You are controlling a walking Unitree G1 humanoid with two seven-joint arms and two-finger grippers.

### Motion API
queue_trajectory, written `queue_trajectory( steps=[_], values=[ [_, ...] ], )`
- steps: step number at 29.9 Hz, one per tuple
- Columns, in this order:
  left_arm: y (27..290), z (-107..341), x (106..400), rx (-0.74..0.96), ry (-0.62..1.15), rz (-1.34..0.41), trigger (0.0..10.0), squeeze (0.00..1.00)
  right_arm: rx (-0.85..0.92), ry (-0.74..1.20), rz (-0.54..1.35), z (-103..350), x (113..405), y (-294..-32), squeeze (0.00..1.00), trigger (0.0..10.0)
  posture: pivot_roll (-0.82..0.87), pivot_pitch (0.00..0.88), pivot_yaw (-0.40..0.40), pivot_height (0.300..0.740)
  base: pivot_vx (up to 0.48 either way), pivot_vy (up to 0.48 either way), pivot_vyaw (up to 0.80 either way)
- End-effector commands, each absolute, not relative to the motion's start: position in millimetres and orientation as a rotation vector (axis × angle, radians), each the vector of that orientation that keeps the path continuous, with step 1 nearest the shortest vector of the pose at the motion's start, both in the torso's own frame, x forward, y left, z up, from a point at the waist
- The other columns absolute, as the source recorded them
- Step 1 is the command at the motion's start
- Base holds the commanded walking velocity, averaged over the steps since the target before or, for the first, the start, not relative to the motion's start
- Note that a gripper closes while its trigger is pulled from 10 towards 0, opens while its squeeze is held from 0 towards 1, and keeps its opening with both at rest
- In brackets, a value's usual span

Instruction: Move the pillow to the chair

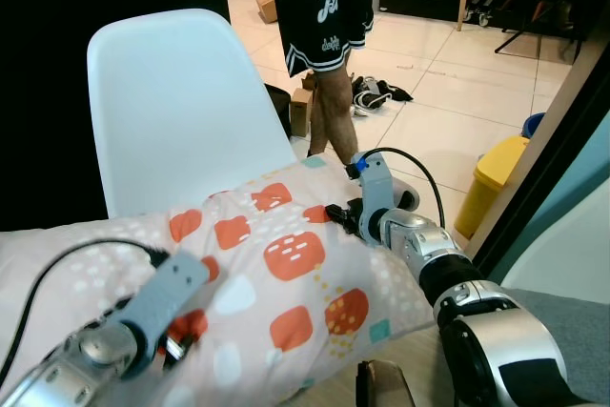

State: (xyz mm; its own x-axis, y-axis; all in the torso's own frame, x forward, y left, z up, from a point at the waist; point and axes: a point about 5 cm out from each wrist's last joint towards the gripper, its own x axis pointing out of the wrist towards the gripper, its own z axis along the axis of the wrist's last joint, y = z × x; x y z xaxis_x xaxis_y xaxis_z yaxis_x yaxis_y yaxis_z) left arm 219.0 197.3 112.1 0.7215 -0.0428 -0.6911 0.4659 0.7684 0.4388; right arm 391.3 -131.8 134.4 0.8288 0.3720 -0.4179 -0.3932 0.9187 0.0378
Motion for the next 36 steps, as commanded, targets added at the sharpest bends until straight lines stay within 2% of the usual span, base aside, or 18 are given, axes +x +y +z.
queue_trajectory(
  steps=[1,2,3,5,6,11,18,21,23,24,25,29,31,36],
  values=[
    [204,74,215,0.646,0.832,-0.284,10.0,0.00,-0.062,0.473,0.399,126,388,-133,0.00,10.0,0.02,0.120,-0.004,0.538,0.000,0.000,0.00],
    [204,74,215,0.646,0.832,-0.284,10.0,0.00,-0.062,0.473,0.399,126,388,-133,0.00,10.0,0.02,0.120,-0.004,0.538,0.000,0.000,0.00],
    [204,53,218,0.614,0.857,-0.284,9.6,0.00,-0.061,0.473,0.395,126,388,-134,0.00,10.0,0.02,0.121,-0.003,0.538,0.000,0.000,0.00],
    [204,53,218,0.614,0.857,-0.284,9.6,0.00,-0.061,0.473,0.395,126,388,-134,0.00,10.0,0.02,0.121,-0.003,0.538,0.000,0.000,0.00],
    [204,35,220,0.588,0.876,-0.279,0.0,0.00,-0.060,0.470,0.389,127,388,-135,0.00,10.0,0.00,0.118,-0.004,0.538,0.000,0.000,0.00],
    [205,16,229,0.599,0.854,-0.256,0.0,0.00,-0.054,0.456,0.378,131,390,-138,0.00,10.0,-0.02,0.115,-0.002,0.538,0.000,0.000,0.00],
    [208,16,242,0.627,0.780,-0.200,0.0,0.00,-0.051,0.447,0.368,133,391,-141,0.00,10.0,-0.02,0.117,-0.005,0.538,0.000,0.000,0.00],
    [217,53,283,0.709,0.486,0.004,0.0,0.00,-0.043,0.432,0.357,135,392,-142,0.00,10.0,-0.03,0.117,-0.010,0.538,0.000,0.000,0.00],
    [217,53,283,0.709,0.486,0.004,0.0,0.00,-0.043,0.432,0.357,135,392,-142,0.00,10.0,-0.03,0.117,-0.010,0.538,0.000,0.000,0.00],
    [222,72,298,0.779,0.343,0.087,0.0,0.00,-0.041,0.424,0.354,137,392,-142,0.00,10.0,-0.03,0.118,-0.009,0.538,0.000,0.000,0.00],
    [225,80,302,0.789,0.300,0.117,0.0,0.00,-0.042,0.422,0.351,138,393,-143,0.00,10.0,-0.03,0.118,-0.009,0.538,0.000,0.000,0.00],
    [229,92,308,0.797,0.214,0.163,0.0,0.00,-0.045,0.419,0.345,139,393,-145,0.00,10.0,-0.03,0.117,-0.009,0.538,0.000,0.000,0.00],
    [232,108,312,0.787,0.112,0.209,0.0,0.00,-0.044,0.418,0.342,138,393,-145,0.00,10.0,-0.03,0.120,-0.010,0.538,0.000,0.000,0.00],
    [229,115,314,0.780,0.052,0.210,0.0,0.00,-0.044,0.421,0.345,137,393,-143,0.00,10.0,-0.02,0.123,-0.010,0.538,0.000,0.000,0.00]
  ],
)
